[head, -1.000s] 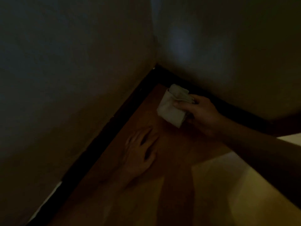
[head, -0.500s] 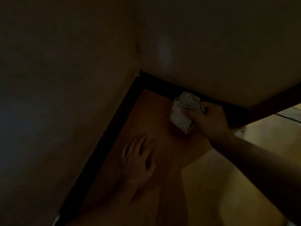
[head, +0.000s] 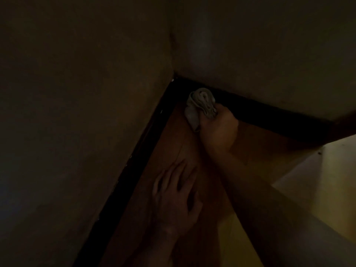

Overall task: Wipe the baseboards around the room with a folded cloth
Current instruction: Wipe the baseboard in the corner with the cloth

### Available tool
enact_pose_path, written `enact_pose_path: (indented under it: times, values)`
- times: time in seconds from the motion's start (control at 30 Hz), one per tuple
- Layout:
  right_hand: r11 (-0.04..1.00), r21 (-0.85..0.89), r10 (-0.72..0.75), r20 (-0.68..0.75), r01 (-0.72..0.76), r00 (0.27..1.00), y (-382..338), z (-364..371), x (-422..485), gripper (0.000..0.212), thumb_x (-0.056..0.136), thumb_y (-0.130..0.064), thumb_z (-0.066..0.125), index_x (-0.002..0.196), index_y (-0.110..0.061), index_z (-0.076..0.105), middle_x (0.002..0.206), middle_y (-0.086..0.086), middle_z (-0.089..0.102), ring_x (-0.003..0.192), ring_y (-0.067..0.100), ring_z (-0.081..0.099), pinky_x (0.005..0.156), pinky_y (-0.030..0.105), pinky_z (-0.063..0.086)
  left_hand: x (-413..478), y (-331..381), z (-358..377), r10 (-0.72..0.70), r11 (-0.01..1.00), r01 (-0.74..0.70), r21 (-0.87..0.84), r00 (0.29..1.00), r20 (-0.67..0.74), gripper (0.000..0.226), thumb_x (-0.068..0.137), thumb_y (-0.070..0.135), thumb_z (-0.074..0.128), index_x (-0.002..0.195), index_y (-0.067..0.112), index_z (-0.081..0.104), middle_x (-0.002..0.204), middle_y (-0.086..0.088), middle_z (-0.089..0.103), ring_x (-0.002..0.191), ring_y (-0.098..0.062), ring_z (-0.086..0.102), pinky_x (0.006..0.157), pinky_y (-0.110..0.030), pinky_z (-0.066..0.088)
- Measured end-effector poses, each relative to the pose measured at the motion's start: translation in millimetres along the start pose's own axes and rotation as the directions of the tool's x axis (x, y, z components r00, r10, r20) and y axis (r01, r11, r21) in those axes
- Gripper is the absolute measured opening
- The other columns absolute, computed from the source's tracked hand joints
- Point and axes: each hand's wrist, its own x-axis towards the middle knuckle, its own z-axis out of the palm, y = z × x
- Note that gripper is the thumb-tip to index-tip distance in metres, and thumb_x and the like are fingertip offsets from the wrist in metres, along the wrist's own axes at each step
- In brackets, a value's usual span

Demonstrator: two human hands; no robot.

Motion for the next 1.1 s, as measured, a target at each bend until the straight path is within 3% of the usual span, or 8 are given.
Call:
enact_pose_path:
  times: [0.27, 0.4, 0.53, 0.63, 0.7, 0.8, 0.93, 1.1]
  values:
    - [1.0, -0.003, -0.016, 0.087, 0.016, 0.996, -9, -5, 5, 0.032, 0.083, -0.041, 0.06, 0.095, -0.013, 0.069, 0.097, 0.009, 0.067, 0.089, 0.026, 0.064, 0.063, 0.027, 0.038, 1, 2, -5, -0.032, 0.999, 0.03, 0.038, 0.998, 0.058, 0.065, 0.075, 0.041, 0.053, 0.139, 0.031, 0.059, 0.148, -0.004, 0.051, 0.136, -0.023, 0.042, 0.108, -0.043, 0.032]
    - [1.0, -0.002, 0.023, 0.004, -0.023, 1.0, 12, -44, 2, 0.061, 0.066, -0.061, 0.042, 0.09, -0.012, 0.068, 0.09, 0.007, 0.064, 0.082, 0.021, 0.06, 0.063, 0.029, 0.038, 1, 3, -6, -0.032, 0.999, 0.031, 0.027, 0.999, 0.043, 0.064, 0.074, 0.04, 0.052, 0.136, 0.028, 0.063, 0.146, -0.007, 0.054, 0.133, -0.028, 0.049, 0.108, -0.049, 0.038]
    - [0.998, -0.021, 0.06, -0.122, -0.063, 0.991, 28, -71, -4, 0.074, 0.059, -0.067, 0.031, 0.092, -0.013, 0.069, 0.094, 0.011, 0.064, 0.088, 0.033, 0.062, 0.065, 0.031, 0.036, 2, 7, -5, -0.032, 0.999, 0.031, 0.032, 0.998, 0.052, 0.063, 0.076, 0.039, 0.051, 0.135, 0.025, 0.063, 0.144, -0.01, 0.055, 0.132, -0.032, 0.051, 0.108, -0.053, 0.037]
    - [0.997, 0.036, 0.074, -0.057, -0.072, 0.996, 17, -63, -5, 0.078, 0.056, -0.07, 0.032, 0.092, -0.013, 0.07, 0.093, 0.01, 0.065, 0.087, 0.031, 0.062, 0.065, 0.03, 0.037, 3, 7, -6, -0.027, 0.999, 0.026, 0.03, 0.998, 0.053, 0.061, 0.078, 0.039, 0.051, 0.136, 0.023, 0.063, 0.143, -0.01, 0.056, 0.13, -0.033, 0.053, 0.107, -0.054, 0.04]
    - [0.997, 0.024, 0.071, 0.016, -0.071, 0.997, 13, -58, -3, 0.071, 0.06, -0.068, 0.04, 0.093, -0.013, 0.07, 0.094, 0.01, 0.066, 0.087, 0.027, 0.063, 0.067, 0.03, 0.043, 3, 7, -7, -0.013, 1.0, 0.012, 0.027, 0.999, 0.046, 0.06, 0.078, 0.039, 0.052, 0.135, 0.023, 0.064, 0.143, -0.01, 0.056, 0.13, -0.033, 0.053, 0.108, -0.053, 0.039]
    - [0.996, -0.046, 0.081, -0.025, -0.082, 0.996, 27, -63, 1, 0.044, 0.075, -0.053, 0.054, 0.092, -0.014, 0.068, 0.094, 0.011, 0.066, 0.089, 0.031, 0.064, 0.065, 0.031, 0.041, 2, 7, -6, -0.018, 0.999, 0.016, 0.043, 0.999, 0.037, 0.06, 0.077, 0.039, 0.052, 0.134, 0.024, 0.065, 0.143, -0.01, 0.056, 0.13, -0.032, 0.053, 0.108, -0.053, 0.038]
    - [0.992, -0.063, 0.103, -0.103, -0.11, 0.989, 38, -70, 0, 0.041, 0.078, -0.051, 0.054, 0.093, -0.016, 0.068, 0.089, 0.006, 0.066, 0.085, 0.027, 0.063, 0.065, 0.029, 0.037, 2, 8, -4, -0.015, 0.999, 0.013, 0.052, 1.0, 0.027, 0.057, 0.08, 0.037, 0.051, 0.134, 0.023, 0.066, 0.141, -0.011, 0.057, 0.13, -0.033, 0.053, 0.109, -0.052, 0.035]
    - [0.993, -0.099, 0.063, -0.039, -0.067, 0.997, 27, -53, 4, 0.024, 0.085, -0.036, 0.061, 0.09, -0.014, 0.069, 0.092, 0.01, 0.067, 0.086, 0.03, 0.065, 0.063, 0.027, 0.038, 1, 4, 0, 0.007, 0.999, -0.008, 0.046, 1.0, 0.009, 0.056, 0.081, 0.036, 0.053, 0.135, 0.024, 0.065, 0.142, -0.01, 0.057, 0.13, -0.033, 0.052, 0.111, -0.051, 0.033]
